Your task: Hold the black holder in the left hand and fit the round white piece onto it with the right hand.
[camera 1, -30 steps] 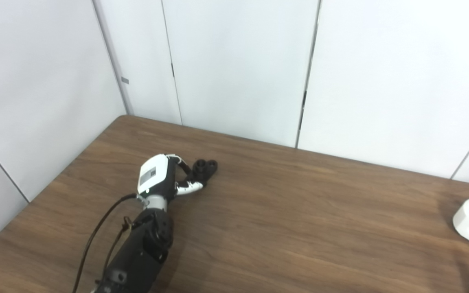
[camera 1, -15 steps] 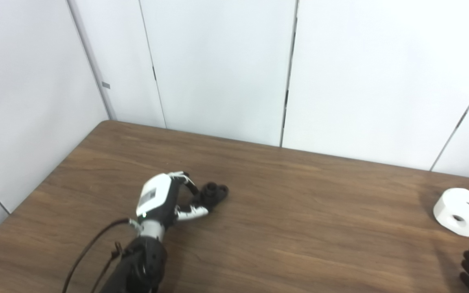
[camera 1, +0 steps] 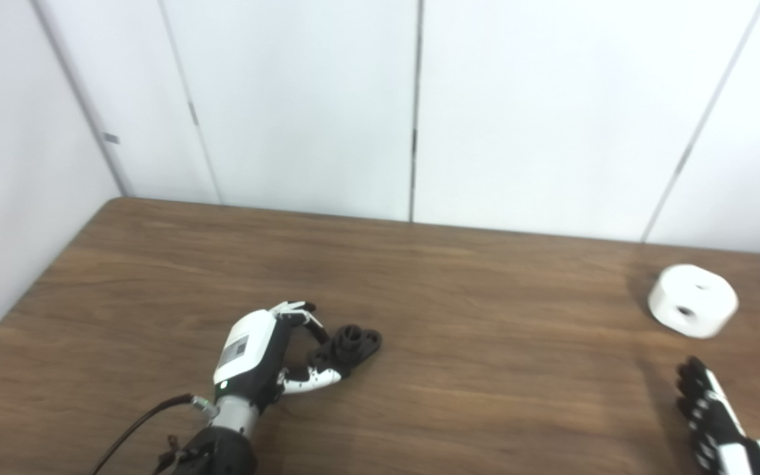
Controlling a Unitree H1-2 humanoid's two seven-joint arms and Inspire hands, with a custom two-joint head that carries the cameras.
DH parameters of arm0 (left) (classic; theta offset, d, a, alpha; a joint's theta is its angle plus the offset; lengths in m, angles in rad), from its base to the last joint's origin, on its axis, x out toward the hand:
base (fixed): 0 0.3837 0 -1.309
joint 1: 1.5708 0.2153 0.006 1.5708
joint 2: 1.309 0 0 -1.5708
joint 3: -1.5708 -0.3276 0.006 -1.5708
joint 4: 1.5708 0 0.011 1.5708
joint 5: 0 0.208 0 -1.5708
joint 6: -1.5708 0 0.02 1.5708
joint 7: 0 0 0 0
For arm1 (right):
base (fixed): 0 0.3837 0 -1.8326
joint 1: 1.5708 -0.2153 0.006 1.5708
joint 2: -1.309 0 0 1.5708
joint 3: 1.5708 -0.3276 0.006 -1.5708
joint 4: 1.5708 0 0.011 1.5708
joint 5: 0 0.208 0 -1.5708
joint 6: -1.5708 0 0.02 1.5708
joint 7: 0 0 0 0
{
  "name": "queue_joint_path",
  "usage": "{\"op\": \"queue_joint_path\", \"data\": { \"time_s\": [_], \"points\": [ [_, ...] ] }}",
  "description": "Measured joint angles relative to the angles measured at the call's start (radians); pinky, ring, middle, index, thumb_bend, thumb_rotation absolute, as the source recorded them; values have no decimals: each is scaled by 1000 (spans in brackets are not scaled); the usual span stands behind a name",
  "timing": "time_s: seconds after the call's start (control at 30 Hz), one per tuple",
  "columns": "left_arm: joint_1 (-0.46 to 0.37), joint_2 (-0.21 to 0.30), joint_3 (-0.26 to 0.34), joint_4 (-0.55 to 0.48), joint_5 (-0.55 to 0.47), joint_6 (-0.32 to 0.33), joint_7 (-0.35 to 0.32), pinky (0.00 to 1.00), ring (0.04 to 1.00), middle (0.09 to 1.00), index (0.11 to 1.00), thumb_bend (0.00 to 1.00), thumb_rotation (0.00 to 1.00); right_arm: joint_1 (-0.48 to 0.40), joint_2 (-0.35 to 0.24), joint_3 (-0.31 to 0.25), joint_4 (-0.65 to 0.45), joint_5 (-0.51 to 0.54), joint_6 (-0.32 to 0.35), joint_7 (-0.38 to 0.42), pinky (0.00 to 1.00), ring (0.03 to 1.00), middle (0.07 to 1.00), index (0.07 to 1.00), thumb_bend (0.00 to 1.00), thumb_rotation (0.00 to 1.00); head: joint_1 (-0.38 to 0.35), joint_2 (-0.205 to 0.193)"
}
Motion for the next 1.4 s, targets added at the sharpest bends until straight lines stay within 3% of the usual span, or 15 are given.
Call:
{"op": "queue_joint_path", "data": {
  "time_s": [0.43, 0.8, 1.03, 1.2, 1.4],
  "points": [
    [66, -57, -68, -48, 2, -73, -30, 820, 909, 854, 490, 508, 46, 15, 27, 27, -36, -29, 49, -46, 1000, 1000, 983, 1000, 653, 1000, -71, 63],
    [71, -56, -147, -30, -50, -211, -85, 782, 909, 851, 489, 509, 50, 25, 40, 41, -72, -36, 94, -77, 1000, 1000, 976, 1000, 672, 1000, -115, 95],
    [64, -57, -192, -12, -77, -259, -99, 811, 929, 865, 490, 508, 51, 37, 40, 51, -100, -41, 123, -87, 1000, 1000, 972, 1000, 673, 1000, -129, 111],
    [56, -54, -222, 13, -98, -295, -126, 928, 936, 860, 490, 509, 52, 37, 39, 53, -108, -41, 137, -90, 1000, 1000, 973, 1000, 687, 1000, -131, 117],
    [56, -48, -244, 18, -29, -302, -130, 926, 914, 841, 489, 511, 51, 39, 37, 54, -116, -39, 150, -90, 1000, 1000, 974, 1000, 685, 1000, -134, 121]
  ]
}}
